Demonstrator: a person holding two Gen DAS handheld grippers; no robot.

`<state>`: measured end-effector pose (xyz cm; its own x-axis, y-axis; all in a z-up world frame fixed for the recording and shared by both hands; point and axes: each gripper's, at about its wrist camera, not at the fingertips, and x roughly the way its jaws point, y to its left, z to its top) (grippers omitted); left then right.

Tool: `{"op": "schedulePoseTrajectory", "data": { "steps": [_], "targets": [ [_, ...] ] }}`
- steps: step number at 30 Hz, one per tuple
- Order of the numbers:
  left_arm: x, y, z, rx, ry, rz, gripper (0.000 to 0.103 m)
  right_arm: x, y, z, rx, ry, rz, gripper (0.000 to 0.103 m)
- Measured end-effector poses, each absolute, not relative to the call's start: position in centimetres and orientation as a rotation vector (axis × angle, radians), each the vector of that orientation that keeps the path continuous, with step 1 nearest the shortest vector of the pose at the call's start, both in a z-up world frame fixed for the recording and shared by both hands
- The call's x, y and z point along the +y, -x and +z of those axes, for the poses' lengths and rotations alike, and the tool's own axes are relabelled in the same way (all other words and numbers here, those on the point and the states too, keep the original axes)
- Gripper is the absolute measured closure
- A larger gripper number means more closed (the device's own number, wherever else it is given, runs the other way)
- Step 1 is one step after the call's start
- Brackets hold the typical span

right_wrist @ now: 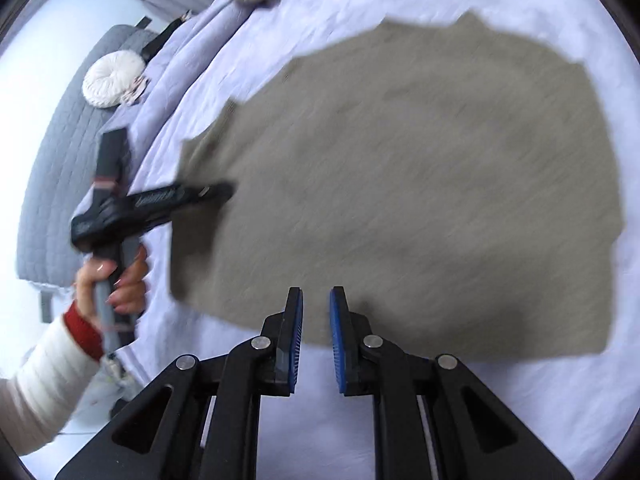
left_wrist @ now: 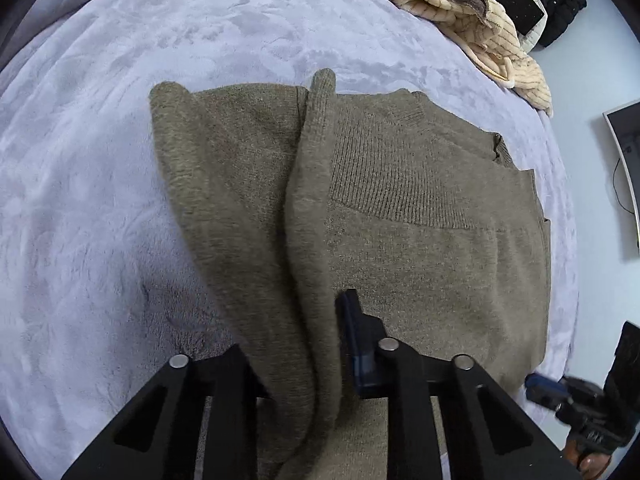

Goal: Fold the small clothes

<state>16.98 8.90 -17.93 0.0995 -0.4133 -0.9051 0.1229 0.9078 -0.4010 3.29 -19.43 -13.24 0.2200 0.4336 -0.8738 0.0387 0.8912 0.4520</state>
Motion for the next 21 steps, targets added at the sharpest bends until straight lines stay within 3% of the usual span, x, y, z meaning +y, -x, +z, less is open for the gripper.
{"op": "schedulePoseTrajectory", "data": {
  "steps": [6, 13, 21],
  "targets": [
    [8.8, -16.4, -16.6, 1.402, 0.289, -0.399, 0.087, -23.0, -3.9, -19.1, 1.441, -0.362, 0.152, 0.091],
    [6.6, -15.7, -11.2, 1.311, 0.384, -0.486, 0.087, -25.3, -2.0, -19.7, 1.348, -0.45, 0.2, 0.091],
    [-5.3, -16.8, -6.8, 1.27, 0.334, -0.661, 0.087, -26.2, -1.2, -20.2, 1.313, -0.61, 0.248, 0.091]
  ]
}}
